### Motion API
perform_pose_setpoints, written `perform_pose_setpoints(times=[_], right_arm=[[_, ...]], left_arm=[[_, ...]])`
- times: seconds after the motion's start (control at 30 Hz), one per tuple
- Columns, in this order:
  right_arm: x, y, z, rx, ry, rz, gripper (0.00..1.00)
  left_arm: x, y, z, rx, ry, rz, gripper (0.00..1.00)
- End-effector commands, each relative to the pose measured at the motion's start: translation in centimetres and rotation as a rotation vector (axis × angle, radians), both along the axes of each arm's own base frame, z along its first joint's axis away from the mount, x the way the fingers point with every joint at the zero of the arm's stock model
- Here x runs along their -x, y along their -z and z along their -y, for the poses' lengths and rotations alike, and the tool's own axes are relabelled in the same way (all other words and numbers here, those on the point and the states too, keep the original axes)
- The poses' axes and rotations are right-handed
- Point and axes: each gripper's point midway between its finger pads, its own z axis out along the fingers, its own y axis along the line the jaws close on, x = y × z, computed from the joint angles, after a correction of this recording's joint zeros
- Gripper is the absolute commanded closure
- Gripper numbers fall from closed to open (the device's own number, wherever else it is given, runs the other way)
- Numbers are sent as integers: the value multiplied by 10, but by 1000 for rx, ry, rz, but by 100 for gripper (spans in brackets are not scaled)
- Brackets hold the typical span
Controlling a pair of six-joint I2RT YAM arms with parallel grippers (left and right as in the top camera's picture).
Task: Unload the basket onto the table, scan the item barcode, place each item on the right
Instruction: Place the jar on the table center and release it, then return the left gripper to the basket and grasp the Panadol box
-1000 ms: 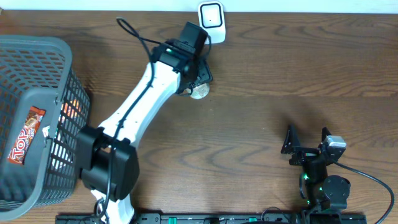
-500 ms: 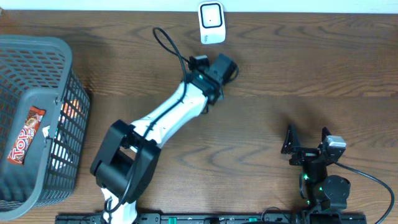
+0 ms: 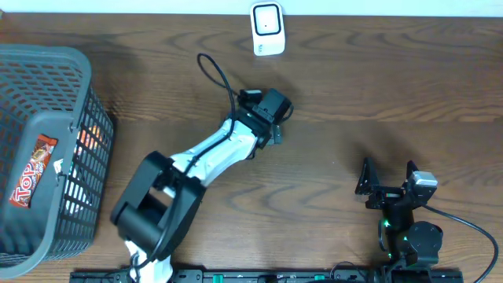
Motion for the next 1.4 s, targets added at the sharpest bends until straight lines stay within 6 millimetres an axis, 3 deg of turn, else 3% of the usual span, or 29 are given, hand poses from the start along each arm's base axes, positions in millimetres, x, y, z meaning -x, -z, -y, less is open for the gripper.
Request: perform_pose_setpoints(times=[0.0, 0.07, 0.1, 0.17, 0.2, 0.3, 0.4, 0.43, 0.47, 0.53, 0.6, 0.73, 0.9, 1.0, 1.17, 1.37], right_arm=[[0, 1, 4, -8, 18, -1, 1], [0, 1, 4, -7, 18, -1, 1], [0, 1, 4, -8, 19, -1, 1], [0, 1, 4, -8, 19, -1, 1], [0, 1, 4, -8, 18, -1, 1], [0, 1, 4, -8, 18, -1, 1], [0, 1, 4, -7, 18, -1, 1], [0, 1, 4, -8, 18, -1, 1], [0, 1, 4, -8, 18, -1, 1], [0, 1, 4, -8, 19, -1, 1], [0, 1, 4, -8, 18, -1, 1], [0, 1, 4, -8, 18, -1, 1], [0, 1, 4, -8, 18, -1, 1], [0, 1, 4, -8, 18, -1, 1], [0, 1, 4, -8, 18, -1, 1], [0, 1, 4, -8, 19, -1, 1]], left_arm=[[-19, -137, 39, 140, 300, 219, 0], [-19, -205, 30, 158, 325, 343, 0], [-18, -240, 16, 153, 293, 415, 0], [-16, -295, -25, 110, 185, 539, 0], [-12, -321, -55, 79, 103, 604, 0], [10, -365, -144, 44, -174, 712, 0], [41, -371, -226, 26, -427, 705, 0], [52, -368, -251, 27, -530, 694, 0], [81, -354, -309, 7, -781, 640, 0], [105, -331, -345, -15, -936, 546, 0], [117, -306, -367, -25, -979, 432, 0], [109, -249, -382, -21, -772, 190, 0], [119, -193, -414, 4, -859, 11, 0], [119, -160, -422, 21, -873, -85, 0], [126, -90, -418, 42, -819, -292, 0], [134, -21, -411, 78, -807, -428, 0]])
